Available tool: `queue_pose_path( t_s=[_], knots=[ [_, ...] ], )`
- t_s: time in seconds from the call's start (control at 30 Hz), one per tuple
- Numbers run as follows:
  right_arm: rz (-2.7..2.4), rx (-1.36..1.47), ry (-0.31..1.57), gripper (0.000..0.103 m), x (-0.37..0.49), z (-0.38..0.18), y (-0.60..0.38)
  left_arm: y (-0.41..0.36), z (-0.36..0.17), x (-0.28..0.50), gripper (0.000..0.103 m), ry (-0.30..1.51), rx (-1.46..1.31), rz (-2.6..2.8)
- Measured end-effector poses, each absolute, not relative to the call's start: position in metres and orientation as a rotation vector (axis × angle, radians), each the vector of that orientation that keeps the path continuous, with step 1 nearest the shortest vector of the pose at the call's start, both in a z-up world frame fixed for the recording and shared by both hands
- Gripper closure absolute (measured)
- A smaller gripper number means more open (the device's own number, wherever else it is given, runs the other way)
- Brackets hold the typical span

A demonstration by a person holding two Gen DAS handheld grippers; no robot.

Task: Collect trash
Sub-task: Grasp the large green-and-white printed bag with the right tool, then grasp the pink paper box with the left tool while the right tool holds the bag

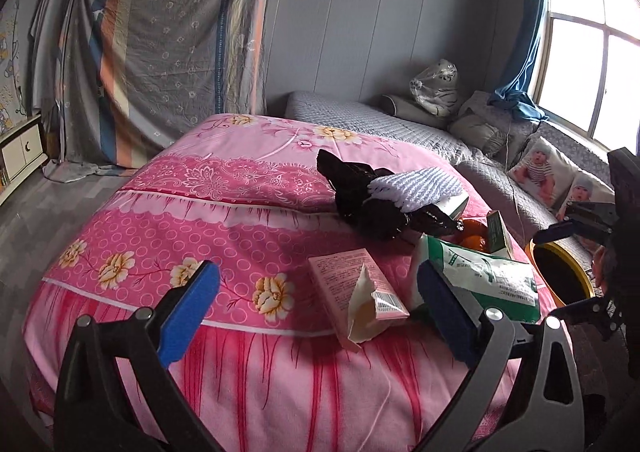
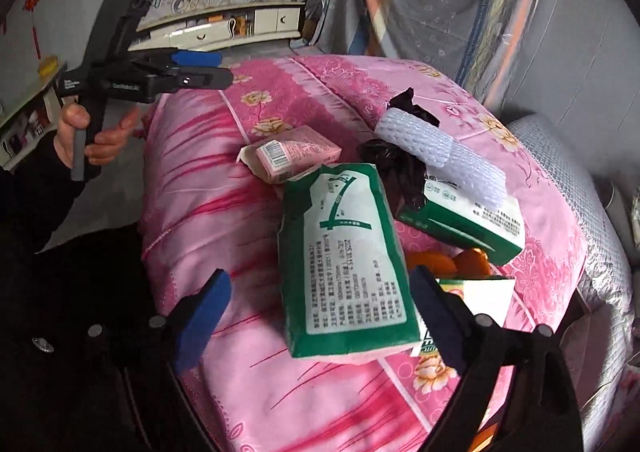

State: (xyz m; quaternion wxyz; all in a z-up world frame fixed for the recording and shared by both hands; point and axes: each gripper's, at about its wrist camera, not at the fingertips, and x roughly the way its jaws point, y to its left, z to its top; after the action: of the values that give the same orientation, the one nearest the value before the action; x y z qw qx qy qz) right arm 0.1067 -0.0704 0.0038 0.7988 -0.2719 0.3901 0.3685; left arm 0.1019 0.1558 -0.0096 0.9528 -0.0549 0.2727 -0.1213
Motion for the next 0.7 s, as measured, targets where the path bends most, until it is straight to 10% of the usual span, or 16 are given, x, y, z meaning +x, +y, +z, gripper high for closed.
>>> queue_pose_path(
  t_s=[0.7],
  knots=[
    [0.747,-0.6,1.166,0.016,0.184,-0.065,-0.038,0.161,-0.022,0.103,0.008,0.606,-0.122,-0.234]
  ],
)
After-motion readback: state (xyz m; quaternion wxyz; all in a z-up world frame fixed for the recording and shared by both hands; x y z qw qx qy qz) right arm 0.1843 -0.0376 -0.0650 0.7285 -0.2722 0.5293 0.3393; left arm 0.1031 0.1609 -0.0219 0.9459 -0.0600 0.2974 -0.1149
